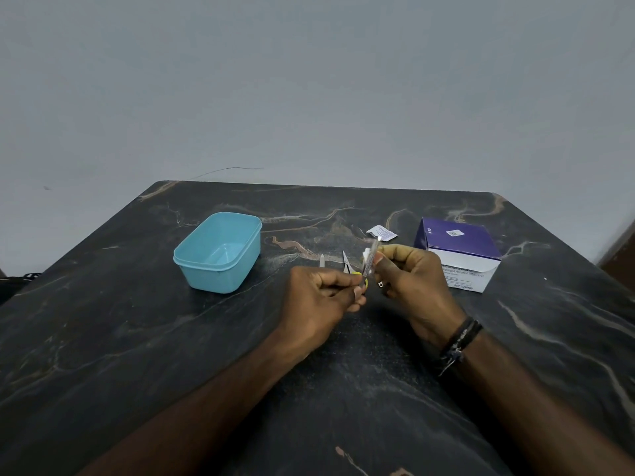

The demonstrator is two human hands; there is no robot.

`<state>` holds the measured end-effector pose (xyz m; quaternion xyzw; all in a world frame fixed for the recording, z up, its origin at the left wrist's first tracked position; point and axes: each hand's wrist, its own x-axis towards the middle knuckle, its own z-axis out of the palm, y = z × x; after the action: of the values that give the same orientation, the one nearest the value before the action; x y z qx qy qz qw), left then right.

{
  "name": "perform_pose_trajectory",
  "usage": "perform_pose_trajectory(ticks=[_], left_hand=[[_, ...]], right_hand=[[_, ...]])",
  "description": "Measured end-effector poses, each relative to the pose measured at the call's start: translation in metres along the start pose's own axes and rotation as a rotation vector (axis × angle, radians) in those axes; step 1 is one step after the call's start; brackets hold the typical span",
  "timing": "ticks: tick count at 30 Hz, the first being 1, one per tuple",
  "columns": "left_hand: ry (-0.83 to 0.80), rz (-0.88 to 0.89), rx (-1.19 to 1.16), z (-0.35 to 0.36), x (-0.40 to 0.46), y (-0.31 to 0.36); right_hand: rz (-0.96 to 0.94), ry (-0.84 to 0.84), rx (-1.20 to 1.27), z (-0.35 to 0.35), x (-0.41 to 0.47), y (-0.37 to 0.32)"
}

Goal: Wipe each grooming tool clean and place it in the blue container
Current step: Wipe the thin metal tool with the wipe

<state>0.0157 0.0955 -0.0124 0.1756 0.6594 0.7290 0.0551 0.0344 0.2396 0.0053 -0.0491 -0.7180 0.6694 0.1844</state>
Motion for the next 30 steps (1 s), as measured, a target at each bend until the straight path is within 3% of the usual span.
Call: perform_pose_trajectory(ticks=[4,15,26,30], left_hand=[[-0.012,0.010,0.041,0.0013,-0.0012,-0.0031],[0.023,0.023,0.007,-0.0023,-0.0003,0.0001],[-0.030,0.032,0.065,0.0011,-0.0015,-0.0051],[-0.003,0.038,0.053,-0.0009,-0.0007,-0.0051]], right_hand=[[-0.047,0.048,0.008,-0.0032,0.0026,-0.0006],[0.013,-0.113,-0.050,0.0010,-0.0030,0.0003],[-0.012,0.035,0.096,-0.0071,0.0038,-0.0054],[0.000,-0.063,-0.018,-0.0026,-0.0001,0.0007]])
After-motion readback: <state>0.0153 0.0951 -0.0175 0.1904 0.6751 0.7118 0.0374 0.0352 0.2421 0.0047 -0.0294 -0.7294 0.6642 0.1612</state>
